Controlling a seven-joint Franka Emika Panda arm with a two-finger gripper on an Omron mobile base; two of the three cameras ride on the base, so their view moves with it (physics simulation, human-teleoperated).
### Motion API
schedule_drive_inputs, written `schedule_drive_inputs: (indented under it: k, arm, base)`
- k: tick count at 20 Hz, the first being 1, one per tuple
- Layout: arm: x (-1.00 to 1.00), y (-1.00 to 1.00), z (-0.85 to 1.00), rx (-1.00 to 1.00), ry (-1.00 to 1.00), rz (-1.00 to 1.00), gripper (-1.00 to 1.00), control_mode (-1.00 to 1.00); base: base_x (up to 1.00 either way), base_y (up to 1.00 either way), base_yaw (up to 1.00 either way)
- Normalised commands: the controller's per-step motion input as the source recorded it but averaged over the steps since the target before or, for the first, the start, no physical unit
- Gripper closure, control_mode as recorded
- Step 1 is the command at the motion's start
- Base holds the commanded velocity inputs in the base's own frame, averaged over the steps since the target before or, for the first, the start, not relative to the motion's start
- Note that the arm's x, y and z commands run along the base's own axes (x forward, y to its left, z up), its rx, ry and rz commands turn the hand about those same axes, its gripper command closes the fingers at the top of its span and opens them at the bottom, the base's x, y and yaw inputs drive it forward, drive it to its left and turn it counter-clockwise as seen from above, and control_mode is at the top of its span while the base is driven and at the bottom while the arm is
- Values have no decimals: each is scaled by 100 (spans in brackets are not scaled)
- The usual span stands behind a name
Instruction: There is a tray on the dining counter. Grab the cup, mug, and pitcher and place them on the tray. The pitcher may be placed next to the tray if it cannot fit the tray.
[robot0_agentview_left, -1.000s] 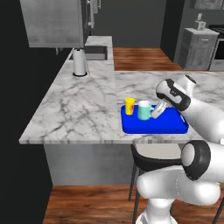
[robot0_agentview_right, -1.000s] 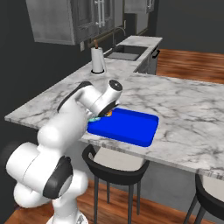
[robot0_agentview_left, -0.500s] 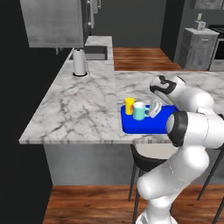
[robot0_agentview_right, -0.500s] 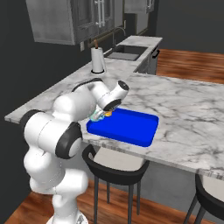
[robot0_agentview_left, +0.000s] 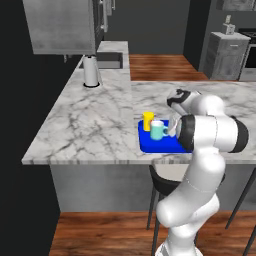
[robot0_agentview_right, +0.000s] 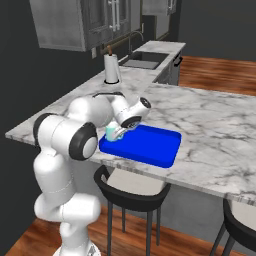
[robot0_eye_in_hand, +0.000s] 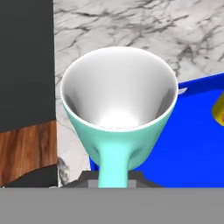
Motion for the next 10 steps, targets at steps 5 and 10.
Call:
schedule_drive_inputs:
  k: [5,10]
  arm:
    - [18,0,-39,0,0,-2,100,-100]
    - [30,0,-31,0,0,0,100,-100]
  base:
    - [0,0,0]
    - [0,0,0]
